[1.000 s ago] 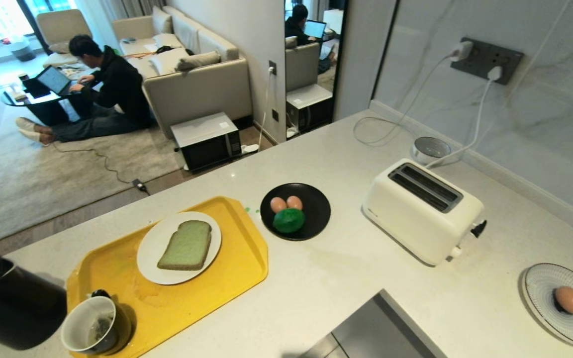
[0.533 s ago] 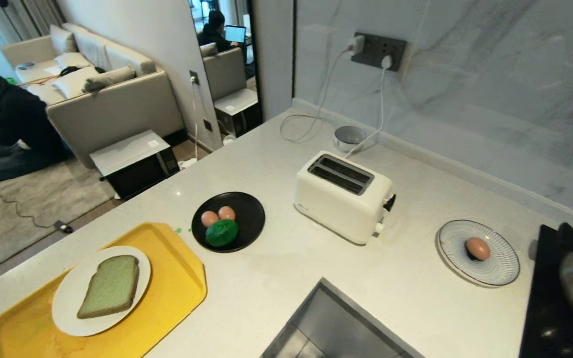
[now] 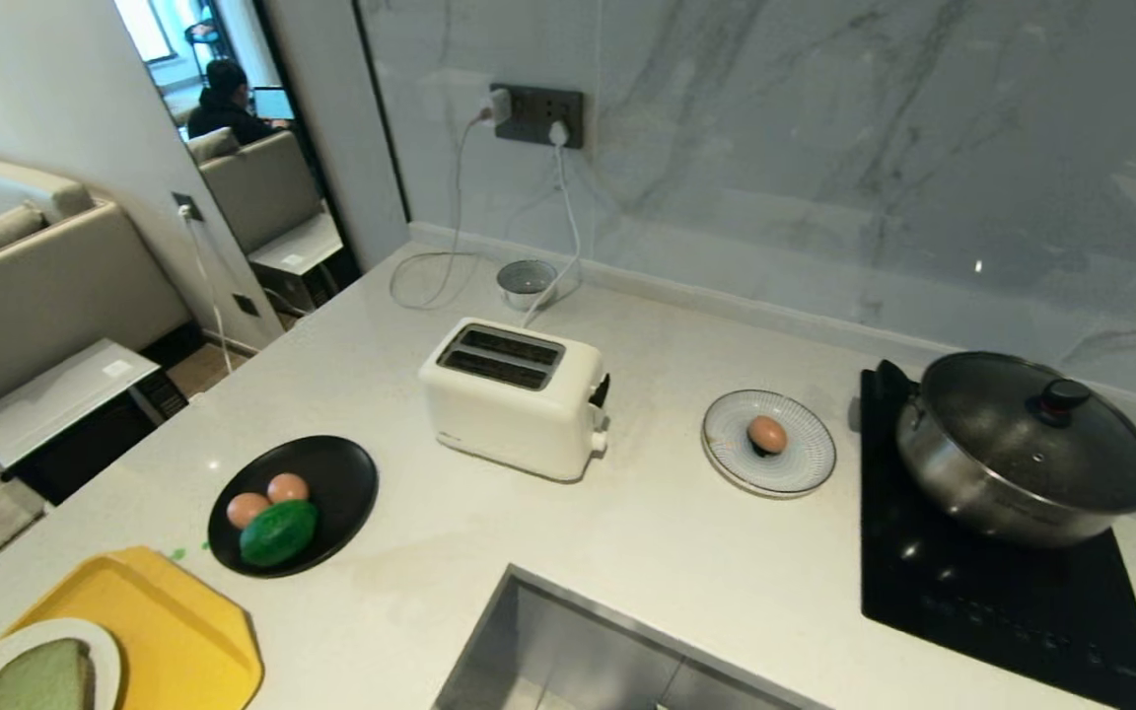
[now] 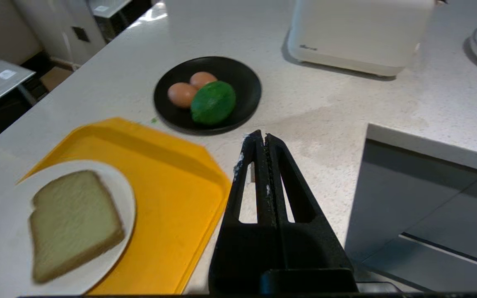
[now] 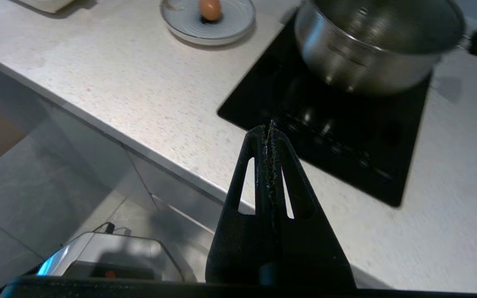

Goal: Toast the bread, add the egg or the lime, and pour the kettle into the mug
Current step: Pick up the egg

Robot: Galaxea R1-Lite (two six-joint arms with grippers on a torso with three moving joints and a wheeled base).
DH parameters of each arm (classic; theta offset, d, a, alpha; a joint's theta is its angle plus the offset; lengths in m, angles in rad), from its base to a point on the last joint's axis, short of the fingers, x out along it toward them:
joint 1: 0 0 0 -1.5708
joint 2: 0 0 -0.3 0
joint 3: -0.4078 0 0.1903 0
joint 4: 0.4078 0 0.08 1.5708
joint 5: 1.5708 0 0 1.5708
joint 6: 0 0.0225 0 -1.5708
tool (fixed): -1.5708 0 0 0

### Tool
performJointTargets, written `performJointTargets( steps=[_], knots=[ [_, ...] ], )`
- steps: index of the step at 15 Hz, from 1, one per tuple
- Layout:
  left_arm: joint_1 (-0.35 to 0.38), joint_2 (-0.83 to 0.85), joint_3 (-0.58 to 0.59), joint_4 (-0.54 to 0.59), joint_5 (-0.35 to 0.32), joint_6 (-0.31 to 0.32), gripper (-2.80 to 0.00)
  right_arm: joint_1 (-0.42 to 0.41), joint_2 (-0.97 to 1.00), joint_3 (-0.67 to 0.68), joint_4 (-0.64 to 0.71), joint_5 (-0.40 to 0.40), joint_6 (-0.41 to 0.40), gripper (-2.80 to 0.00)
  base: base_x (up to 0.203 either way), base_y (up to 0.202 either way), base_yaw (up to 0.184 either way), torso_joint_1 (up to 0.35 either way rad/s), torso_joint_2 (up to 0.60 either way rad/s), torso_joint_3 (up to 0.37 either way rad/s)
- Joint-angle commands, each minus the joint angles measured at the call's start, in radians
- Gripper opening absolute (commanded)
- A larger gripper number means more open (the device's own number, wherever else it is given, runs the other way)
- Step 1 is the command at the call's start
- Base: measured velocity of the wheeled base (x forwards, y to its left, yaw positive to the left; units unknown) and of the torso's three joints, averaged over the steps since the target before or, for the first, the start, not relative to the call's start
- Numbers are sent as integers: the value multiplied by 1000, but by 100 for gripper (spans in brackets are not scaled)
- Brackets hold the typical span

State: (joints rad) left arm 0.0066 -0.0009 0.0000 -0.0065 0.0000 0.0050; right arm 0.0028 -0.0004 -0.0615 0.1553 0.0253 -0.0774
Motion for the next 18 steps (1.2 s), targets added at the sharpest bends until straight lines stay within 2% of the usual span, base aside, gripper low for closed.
performJointTargets(
  steps=[1,7,14,16,18],
  knots=[
    [1,-1,0,-1,0,0,-280,0,0,0,1,1,1,-280,1,8,-172,4,4,4],
    [0,-1,0,0,0,0,-280,0,0,0,1,1,-4,-280,-1,6,-149,1,1,4],
    [0,-1,0,0,0,1,-280,0,0,-5,9,-1,-18,-280,0,0,0,0,0,0],
    [0,-1,0,0,0,0,-280,0,51,-70,31,-4,-3,-280,0,0,0,0,0,0],
    [0,-1,0,-1,0,1,-280,0,210,-187,55,-7,53,-280,0,0,0,0,0,0]
  ],
)
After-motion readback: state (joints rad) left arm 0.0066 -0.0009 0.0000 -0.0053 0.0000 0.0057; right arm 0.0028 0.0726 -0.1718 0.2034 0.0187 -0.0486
